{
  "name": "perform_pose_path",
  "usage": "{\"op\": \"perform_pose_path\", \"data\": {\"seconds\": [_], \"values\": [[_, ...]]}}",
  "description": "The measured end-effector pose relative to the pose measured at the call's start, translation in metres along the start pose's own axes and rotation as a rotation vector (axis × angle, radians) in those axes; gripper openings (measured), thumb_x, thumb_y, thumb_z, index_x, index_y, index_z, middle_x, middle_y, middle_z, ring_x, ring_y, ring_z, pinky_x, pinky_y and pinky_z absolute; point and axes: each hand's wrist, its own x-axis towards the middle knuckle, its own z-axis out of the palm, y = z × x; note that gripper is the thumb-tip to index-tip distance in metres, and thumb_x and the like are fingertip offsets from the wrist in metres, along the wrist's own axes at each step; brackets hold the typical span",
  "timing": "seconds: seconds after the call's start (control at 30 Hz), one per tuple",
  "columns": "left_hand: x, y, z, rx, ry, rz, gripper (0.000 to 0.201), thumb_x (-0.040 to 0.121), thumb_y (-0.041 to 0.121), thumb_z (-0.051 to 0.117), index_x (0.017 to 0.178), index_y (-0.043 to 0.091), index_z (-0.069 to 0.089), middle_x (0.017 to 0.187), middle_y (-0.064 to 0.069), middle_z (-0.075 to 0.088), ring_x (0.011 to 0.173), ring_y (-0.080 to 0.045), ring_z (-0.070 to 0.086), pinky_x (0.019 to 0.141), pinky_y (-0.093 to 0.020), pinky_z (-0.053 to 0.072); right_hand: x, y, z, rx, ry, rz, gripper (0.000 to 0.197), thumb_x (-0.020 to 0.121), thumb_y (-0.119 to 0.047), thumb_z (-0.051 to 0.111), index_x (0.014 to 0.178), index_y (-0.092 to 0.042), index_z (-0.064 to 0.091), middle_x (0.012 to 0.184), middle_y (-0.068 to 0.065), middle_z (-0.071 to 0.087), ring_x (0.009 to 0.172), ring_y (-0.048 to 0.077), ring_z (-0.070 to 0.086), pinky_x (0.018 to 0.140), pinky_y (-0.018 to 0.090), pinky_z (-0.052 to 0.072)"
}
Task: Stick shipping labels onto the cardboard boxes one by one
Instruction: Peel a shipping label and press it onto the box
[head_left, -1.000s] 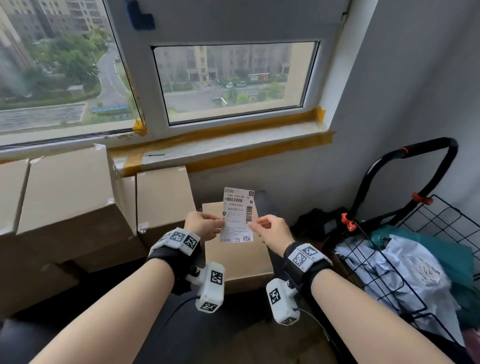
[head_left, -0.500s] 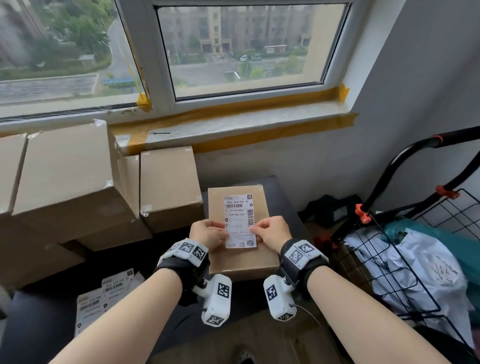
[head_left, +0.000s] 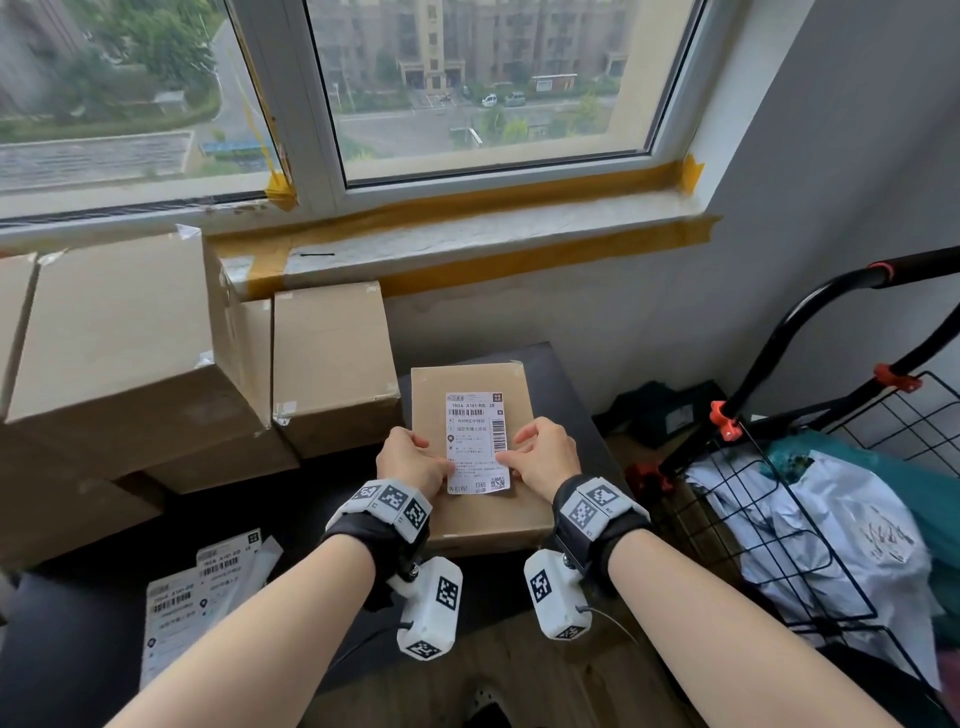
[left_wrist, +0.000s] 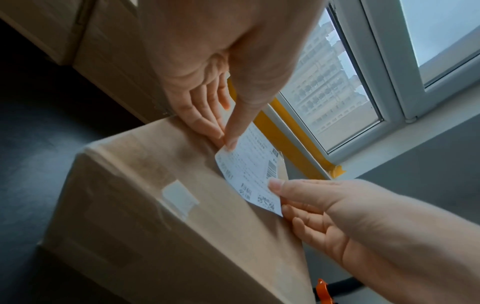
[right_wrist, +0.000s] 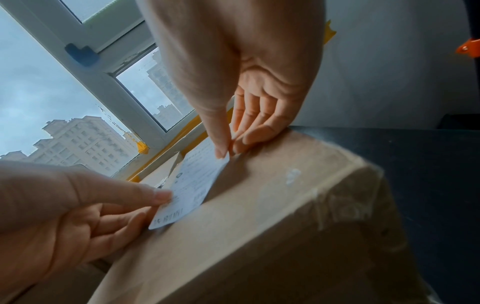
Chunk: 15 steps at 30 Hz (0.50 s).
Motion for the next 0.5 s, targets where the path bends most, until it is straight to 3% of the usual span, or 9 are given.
{"op": "perform_pose_path", "data": {"seconds": [0.27,0.4,0.5], "values": [[-0.001,0.005,0.002,0.109,-0.001,0.028,0.034,0.071,0.007,0.074,0.091,0.014,0.047,0.097,-0.007,0.064,0.086,-0.022,0.063,0.063,-0.027,0.045,0.004,-0.004,0.002,-0.116,0.007,0.001,0.029,0.073,-0.026,0.079,0.087,-0.02,0.054,0.099,0.002,0.066,0.091,0.018,0.061,0.078,0.029,0.049],[-0.002,0.009,0.001,0.201,-0.019,0.064,0.03,0.075,0.005,0.07,0.091,0.014,0.046,0.094,-0.004,0.058,0.081,-0.019,0.055,0.05,-0.021,0.034,0.004,-0.006,0.0,-0.158,-0.004,-0.008,0.028,0.074,-0.025,0.078,0.089,-0.019,0.055,0.102,0.002,0.065,0.091,0.018,0.058,0.074,0.027,0.045],[-0.004,0.013,-0.001,0.289,-0.015,0.096,0.023,0.077,0.009,0.07,0.089,0.015,0.051,0.093,-0.002,0.058,0.081,-0.018,0.054,0.054,-0.022,0.035,0.004,-0.006,-0.001,-0.181,-0.01,-0.03,0.026,0.075,-0.026,0.077,0.089,-0.018,0.057,0.102,0.002,0.065,0.088,0.017,0.056,0.073,0.026,0.042]]}}
